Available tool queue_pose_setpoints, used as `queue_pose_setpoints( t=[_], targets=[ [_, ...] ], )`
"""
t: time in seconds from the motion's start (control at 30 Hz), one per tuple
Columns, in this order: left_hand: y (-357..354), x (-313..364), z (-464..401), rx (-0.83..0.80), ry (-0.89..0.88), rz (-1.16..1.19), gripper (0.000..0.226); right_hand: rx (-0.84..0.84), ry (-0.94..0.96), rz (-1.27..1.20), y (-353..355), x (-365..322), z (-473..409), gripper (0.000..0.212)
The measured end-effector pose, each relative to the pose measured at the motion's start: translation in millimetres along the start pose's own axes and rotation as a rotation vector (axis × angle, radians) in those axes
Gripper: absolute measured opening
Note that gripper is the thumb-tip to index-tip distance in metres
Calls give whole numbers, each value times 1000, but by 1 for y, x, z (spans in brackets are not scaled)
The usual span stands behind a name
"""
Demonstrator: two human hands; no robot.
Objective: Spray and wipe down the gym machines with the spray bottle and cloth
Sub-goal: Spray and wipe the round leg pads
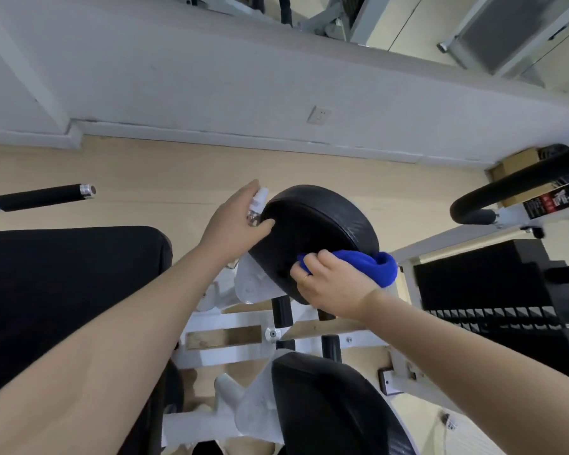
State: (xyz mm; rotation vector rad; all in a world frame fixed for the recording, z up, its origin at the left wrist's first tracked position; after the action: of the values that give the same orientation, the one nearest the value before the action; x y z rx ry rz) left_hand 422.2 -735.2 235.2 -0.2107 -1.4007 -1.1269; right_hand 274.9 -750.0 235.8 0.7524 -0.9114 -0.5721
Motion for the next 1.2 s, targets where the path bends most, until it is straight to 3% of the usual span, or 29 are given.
queue_pose_setpoints(
  t=[0.13, 0.3, 0.43, 0.63, 0.7, 0.8, 0.97, 1.07, 1.2],
  targets=[
    [9, 38, -16, -65, -168, -99, 65, 190, 77, 51, -6, 14, -1, 17],
    [22, 9, -10, -174, -12, 7, 52, 425, -47, 63, 1, 40, -8, 21],
    [20, 8, 2, -152, -28, 14, 36, 601, -699, -231, 13, 59, 15, 25],
    [15, 21, 15, -186, -96, -39, 29, 859, -1517, -1423, -2, 36, 31, 28],
    [15, 18, 14, -185, -56, -7, 27, 951, -1739, -1540, -8, 33, 41, 34],
    [20, 12, 14, -143, -7, 32, 29, 1021, -1909, -1649, -23, 28, 46, 47],
    [25, 7, 28, -71, 3, 42, 38, 1136, -2371, -1640, -57, 19, 70, 22],
    [23, 7, 32, -61, -37, 65, 28, 1195, -2326, -1518, -47, 28, 62, 20],
    [24, 11, 31, -45, -85, 37, 27, 989, -1781, -1441, -1, 10, -1, 24]
  ],
)
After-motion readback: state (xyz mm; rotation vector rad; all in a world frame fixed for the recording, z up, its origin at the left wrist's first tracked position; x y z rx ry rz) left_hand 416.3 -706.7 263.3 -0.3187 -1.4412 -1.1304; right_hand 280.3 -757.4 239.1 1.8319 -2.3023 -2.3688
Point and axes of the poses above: each hand's wrist, its own z-axis away from the middle knuckle, its own y-axis out of the back of the hand, x = y × z, the point moved 10 cm from there along -z, towards the middle knuckle, and after that the axes turned 1 degree about y, right-handed, at the moved point
